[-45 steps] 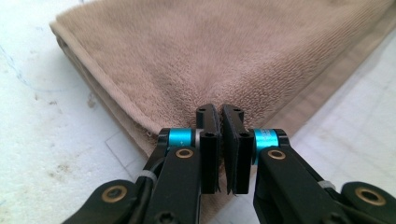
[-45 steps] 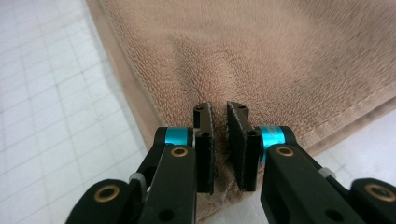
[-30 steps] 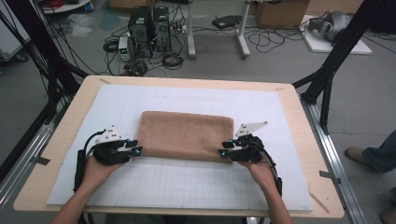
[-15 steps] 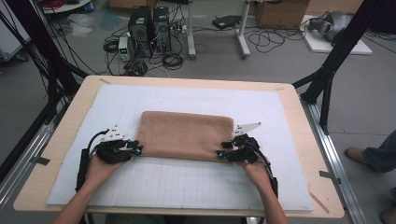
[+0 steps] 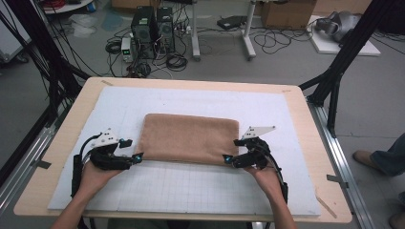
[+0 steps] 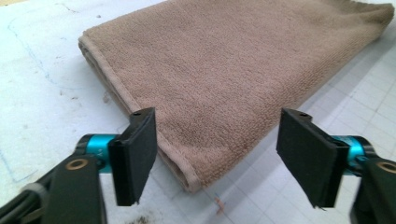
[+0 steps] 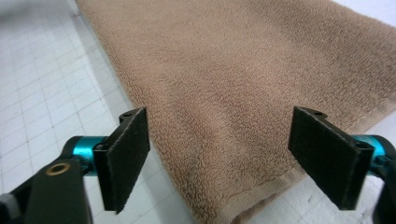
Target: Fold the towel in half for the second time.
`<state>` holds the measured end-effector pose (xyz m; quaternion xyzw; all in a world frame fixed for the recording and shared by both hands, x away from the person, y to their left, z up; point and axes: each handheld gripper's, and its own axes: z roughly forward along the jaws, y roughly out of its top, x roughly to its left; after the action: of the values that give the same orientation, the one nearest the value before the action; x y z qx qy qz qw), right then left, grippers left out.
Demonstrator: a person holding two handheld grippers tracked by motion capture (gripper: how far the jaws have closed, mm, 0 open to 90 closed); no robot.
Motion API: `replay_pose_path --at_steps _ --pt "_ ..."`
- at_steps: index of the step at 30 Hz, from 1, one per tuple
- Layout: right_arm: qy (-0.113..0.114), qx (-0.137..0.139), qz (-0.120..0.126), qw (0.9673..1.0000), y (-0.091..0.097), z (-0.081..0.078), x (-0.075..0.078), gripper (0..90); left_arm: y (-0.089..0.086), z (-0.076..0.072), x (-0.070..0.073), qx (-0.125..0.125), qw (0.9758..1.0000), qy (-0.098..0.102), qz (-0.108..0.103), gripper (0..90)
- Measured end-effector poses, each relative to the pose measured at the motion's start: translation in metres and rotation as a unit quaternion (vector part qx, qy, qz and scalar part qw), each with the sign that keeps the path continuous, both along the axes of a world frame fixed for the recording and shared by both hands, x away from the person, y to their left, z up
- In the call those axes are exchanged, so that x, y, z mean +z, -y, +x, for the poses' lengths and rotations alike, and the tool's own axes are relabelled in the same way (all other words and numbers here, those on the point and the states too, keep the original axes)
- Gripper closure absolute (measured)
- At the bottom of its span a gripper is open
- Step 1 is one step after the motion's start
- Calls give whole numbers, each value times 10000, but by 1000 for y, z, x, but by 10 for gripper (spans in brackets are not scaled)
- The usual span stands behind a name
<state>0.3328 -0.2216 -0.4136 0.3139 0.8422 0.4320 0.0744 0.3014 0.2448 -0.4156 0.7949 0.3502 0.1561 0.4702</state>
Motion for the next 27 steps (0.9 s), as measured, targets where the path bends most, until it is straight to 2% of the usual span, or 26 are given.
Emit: replay_pose_path --at_steps 3,9,13,22,27 --pt "56 -18 79 10000 4 -5 2 164 -4 -6 1 38 10000 1 -20 257" --pt "205 -61 69 9997 19 -19 6 163 -12 -18 1 83 10000 38 -30 256" --pt "222 -151 56 9996 31 -27 7 163 -14 -24 3 101 9999 74 -13 254" --pt "277 -338 70 9990 50 -45 -1 163 -19 -35 1 142 9998 104 31 251" --pt "282 -328 97 9990 54 -47 -4 164 -19 -38 2 179 9997 138 33 249"
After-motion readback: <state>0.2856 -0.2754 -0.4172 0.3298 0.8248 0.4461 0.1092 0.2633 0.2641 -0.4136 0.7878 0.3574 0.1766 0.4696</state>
